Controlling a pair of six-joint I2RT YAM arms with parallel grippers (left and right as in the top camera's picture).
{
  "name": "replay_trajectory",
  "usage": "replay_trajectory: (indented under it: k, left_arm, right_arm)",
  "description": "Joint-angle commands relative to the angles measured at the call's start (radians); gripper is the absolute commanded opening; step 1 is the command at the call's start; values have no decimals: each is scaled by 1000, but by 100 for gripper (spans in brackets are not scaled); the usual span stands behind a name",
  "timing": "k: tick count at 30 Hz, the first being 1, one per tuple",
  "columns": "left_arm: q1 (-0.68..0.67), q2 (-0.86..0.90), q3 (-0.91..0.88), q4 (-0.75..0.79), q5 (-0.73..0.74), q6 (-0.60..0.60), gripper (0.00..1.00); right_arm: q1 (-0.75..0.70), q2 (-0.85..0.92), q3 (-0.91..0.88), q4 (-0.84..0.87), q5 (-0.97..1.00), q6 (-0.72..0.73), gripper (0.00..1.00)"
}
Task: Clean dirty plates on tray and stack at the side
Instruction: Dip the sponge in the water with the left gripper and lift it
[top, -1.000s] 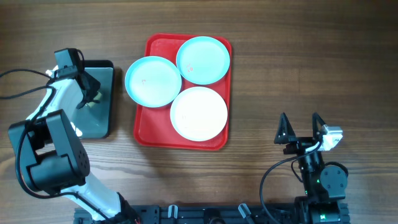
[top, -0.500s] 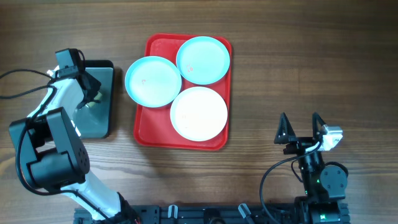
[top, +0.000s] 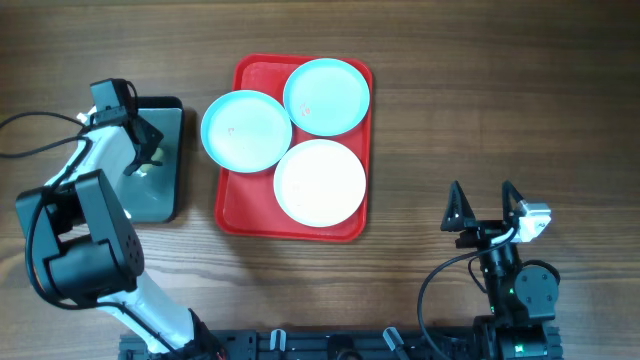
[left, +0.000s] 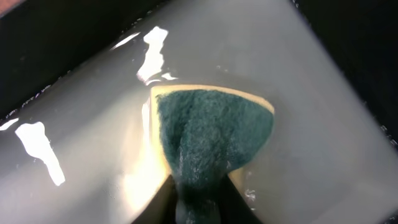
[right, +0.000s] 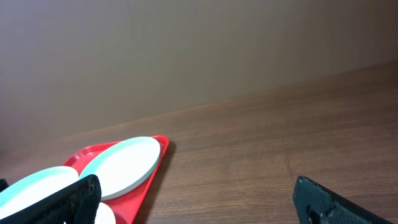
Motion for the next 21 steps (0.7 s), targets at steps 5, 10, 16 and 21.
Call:
replay_trajectory:
  k: [5, 10, 16, 21]
  left_arm:
    - [2, 23, 10, -5, -8, 5, 4]
    - [1, -47, 10, -9, -28, 32, 4]
    - [-1, -195, 10, -39, -56, 56, 4]
    - [-13, -278, 10, -79, -68, 58, 4]
  right_arm:
    - [-3, -5, -2, 3, 18, -17, 100]
    - [-3, -5, -2, 3, 18, -16, 100]
    - [-3, -5, -2, 3, 18, -16, 100]
    - [-3, -5, -2, 3, 18, -17, 100]
